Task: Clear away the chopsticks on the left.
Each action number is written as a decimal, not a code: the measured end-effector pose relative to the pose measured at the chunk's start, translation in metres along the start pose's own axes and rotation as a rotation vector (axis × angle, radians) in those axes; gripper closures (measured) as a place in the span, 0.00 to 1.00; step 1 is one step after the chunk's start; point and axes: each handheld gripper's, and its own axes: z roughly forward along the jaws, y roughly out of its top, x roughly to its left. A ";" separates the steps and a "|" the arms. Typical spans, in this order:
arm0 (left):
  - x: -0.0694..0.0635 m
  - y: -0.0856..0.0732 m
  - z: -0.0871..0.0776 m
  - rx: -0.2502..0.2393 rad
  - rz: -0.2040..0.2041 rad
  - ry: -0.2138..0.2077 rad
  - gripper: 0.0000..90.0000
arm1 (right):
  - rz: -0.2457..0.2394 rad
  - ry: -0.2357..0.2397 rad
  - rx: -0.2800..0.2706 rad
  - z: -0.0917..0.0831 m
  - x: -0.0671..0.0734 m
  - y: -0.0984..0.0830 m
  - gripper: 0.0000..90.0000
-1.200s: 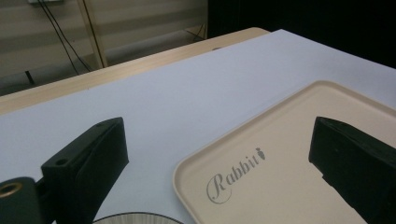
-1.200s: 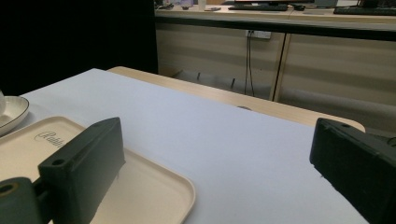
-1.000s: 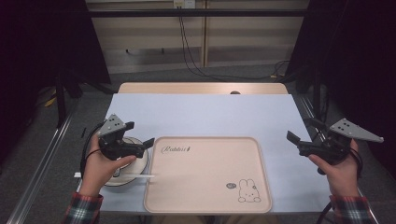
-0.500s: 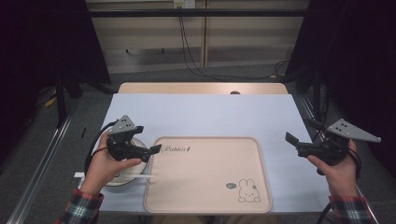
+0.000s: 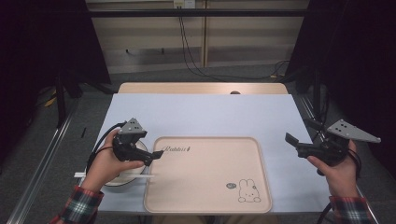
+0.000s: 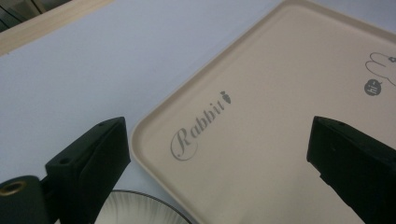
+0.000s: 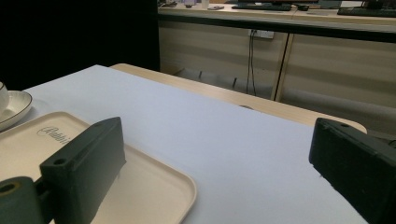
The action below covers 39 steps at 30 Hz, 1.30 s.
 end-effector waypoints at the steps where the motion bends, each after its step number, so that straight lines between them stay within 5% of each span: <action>1: -0.001 -0.001 0.002 0.001 -0.007 -0.007 0.06 | 0.001 0.004 0.004 0.000 0.000 0.000 0.03; 12: -0.003 -0.002 0.005 0.111 0.037 -0.027 0.07 | 0.006 -0.002 0.004 -0.001 -0.002 0.000 0.04; 39: -0.007 -0.014 0.005 0.215 0.045 -0.072 0.09 | 0.001 0.003 0.003 0.000 0.000 0.000 0.04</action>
